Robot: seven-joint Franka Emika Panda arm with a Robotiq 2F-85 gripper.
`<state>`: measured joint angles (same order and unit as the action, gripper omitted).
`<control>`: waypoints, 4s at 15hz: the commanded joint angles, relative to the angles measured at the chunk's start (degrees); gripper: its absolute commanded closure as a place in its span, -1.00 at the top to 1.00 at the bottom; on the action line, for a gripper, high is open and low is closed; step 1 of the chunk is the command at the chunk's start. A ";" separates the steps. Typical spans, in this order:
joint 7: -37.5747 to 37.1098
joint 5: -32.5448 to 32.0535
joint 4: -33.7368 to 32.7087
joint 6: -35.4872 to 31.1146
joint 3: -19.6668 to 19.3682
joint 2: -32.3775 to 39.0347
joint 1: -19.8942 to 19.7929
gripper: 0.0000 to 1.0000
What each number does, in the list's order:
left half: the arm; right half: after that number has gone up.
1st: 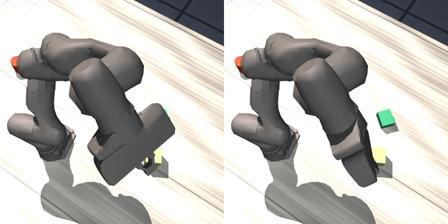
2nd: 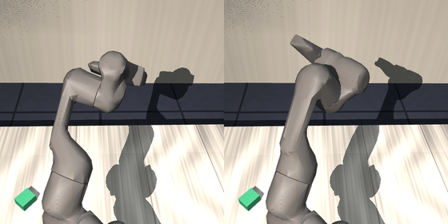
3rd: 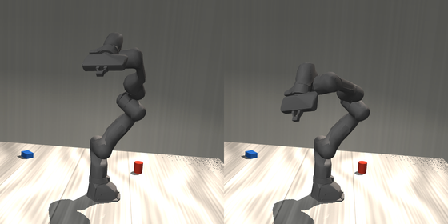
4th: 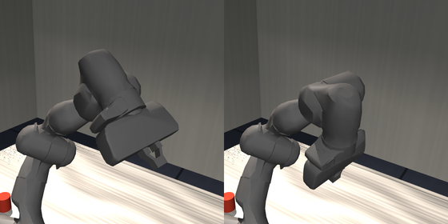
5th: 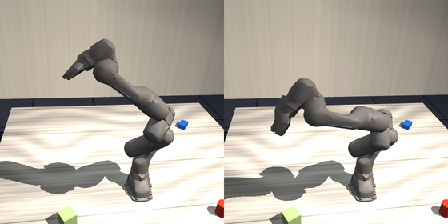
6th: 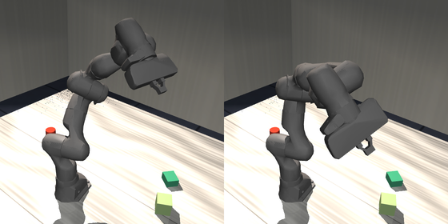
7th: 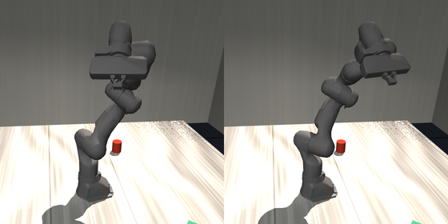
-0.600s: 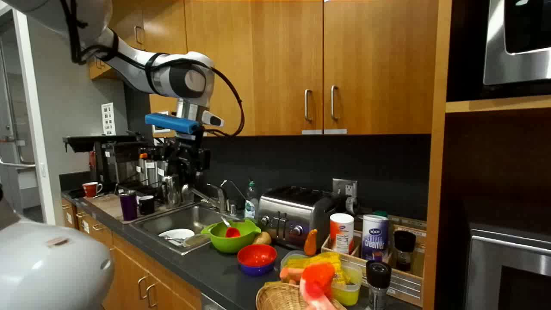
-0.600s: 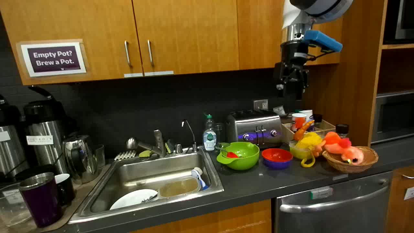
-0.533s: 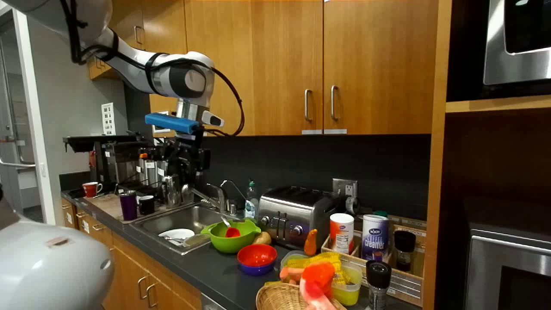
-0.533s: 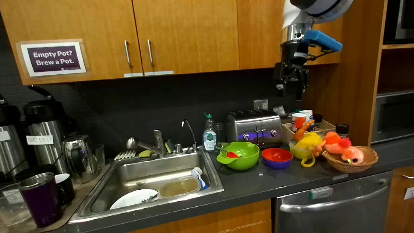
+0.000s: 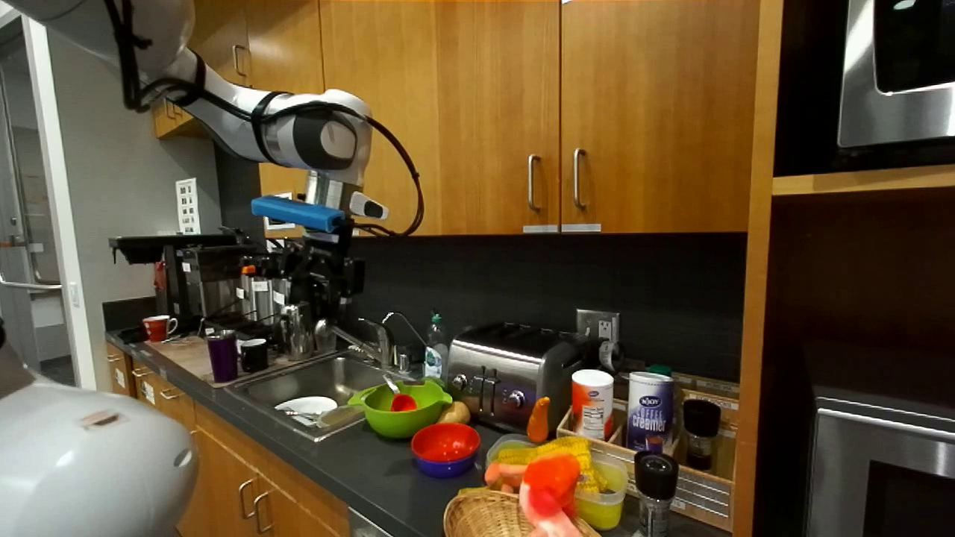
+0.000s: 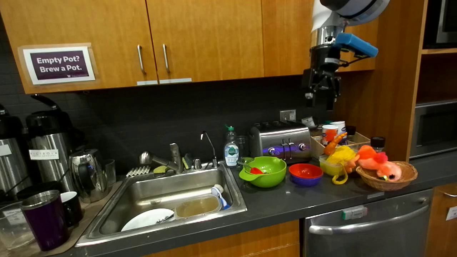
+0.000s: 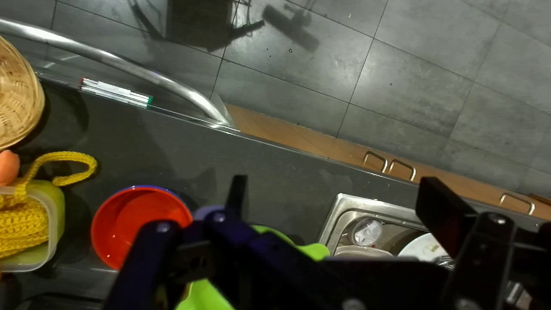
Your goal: Turn the knob on the toaster
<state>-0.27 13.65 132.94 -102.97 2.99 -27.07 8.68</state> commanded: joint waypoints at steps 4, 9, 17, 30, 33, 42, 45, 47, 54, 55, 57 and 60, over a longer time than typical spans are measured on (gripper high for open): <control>0.28 0.28 -0.14 0.22 0.67 0.01 -0.83 1.00; 0.28 0.28 -0.14 0.22 0.67 0.01 -0.83 1.00; -1.22 -7.45 4.10 -7.30 2.08 -1.65 -2.92 1.00; -4.52 -9.02 10.88 -25.72 -2.02 0.25 -9.08 1.00; -4.50 -8.98 10.88 -25.61 -2.26 0.42 -9.13 1.00; -3.97 -10.53 10.91 -30.42 -2.57 2.47 -10.03 1.00; -3.05 -11.02 10.33 -36.32 -3.14 5.23 -10.30 1.00; -2.81 -11.65 10.12 -40.96 -3.28 7.70 -10.68 1.00; -0.83 -12.51 7.44 -54.33 -4.57 18.66 -10.99 1.00; -1.06 -13.43 6.76 -55.65 -4.69 20.34 -11.37 1.00; -0.95 -13.71 5.06 -57.69 -5.31 23.65 -11.58 1.00; -0.76 -13.42 2.40 -59.68 -5.94 27.84 -11.91 1.00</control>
<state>-1.58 1.11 138.86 -160.71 -2.41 -3.66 -2.70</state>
